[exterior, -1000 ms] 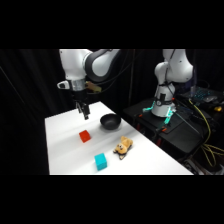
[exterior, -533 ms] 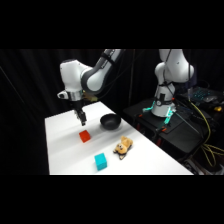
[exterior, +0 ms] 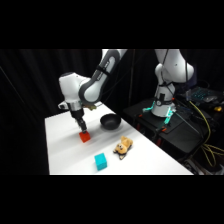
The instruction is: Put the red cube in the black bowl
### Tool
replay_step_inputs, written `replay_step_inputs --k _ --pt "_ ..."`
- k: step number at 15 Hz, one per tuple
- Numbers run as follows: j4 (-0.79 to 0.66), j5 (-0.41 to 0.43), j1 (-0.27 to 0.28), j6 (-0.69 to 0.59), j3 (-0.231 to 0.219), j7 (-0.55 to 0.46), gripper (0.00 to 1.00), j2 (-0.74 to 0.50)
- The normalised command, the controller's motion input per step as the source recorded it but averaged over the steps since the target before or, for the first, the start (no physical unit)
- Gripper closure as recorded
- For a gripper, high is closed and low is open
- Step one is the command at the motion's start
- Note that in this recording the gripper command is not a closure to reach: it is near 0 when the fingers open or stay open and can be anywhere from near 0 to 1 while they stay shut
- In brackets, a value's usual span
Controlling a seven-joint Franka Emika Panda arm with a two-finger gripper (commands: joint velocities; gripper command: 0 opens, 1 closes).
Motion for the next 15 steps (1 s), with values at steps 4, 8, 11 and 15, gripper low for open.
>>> replay_step_inputs --k 4,8,11,15 --pt "0.22 0.141 -0.135 0.07 0.114 -0.16 0.00 0.22" --pt "0.26 0.113 -0.096 0.02 0.104 -0.11 0.00 0.26" --pt "0.24 0.091 -0.100 -0.02 0.096 -0.11 1.00 0.18" --pt "0.02 0.039 -0.047 0.02 0.052 -0.06 1.00 -0.06"
